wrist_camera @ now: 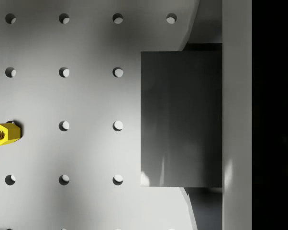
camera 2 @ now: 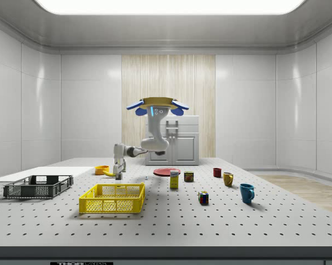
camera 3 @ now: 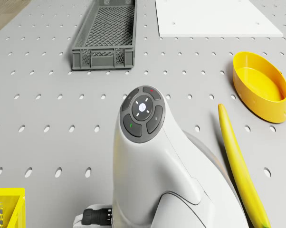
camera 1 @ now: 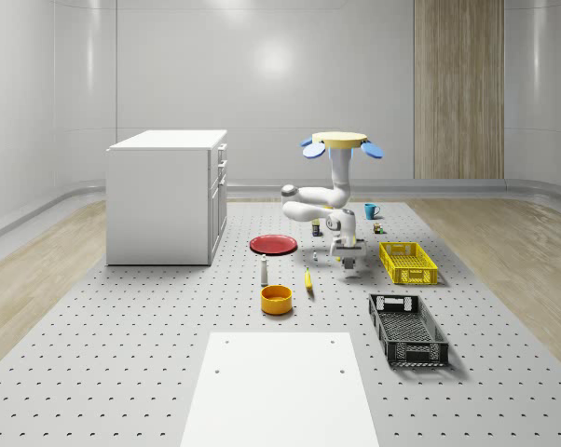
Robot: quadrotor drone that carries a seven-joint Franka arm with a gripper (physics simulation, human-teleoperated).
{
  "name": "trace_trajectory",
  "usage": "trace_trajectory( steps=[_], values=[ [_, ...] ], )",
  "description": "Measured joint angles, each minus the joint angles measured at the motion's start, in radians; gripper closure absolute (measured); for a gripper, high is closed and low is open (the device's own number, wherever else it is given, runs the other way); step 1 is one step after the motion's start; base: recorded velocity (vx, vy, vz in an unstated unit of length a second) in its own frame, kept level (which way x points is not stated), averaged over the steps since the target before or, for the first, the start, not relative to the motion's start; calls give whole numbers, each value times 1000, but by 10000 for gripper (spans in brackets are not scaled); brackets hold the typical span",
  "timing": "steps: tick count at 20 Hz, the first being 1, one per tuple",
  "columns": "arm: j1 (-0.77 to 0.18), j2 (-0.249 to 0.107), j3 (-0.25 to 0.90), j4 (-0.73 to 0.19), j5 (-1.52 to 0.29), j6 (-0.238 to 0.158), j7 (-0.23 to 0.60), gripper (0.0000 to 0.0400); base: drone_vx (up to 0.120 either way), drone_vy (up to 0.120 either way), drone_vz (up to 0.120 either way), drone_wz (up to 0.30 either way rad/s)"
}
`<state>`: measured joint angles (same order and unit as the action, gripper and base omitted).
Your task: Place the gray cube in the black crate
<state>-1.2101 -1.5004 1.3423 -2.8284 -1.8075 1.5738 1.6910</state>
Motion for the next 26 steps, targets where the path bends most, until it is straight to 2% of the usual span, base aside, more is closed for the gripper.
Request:
trace_trajectory(
  steps=[6, 17, 26],
  values=[
    [1, -6, 61, -9, 60, -14, 4, 150, 120, 120, 120, 0],
    [-1, -25, 88, -11, 91, -5, 7, 150, 120, 120, 116, 0],
    [-3, -39, 92, -11, 99, 8, 9, 150, 120, 120, 0, 0]
  ],
)
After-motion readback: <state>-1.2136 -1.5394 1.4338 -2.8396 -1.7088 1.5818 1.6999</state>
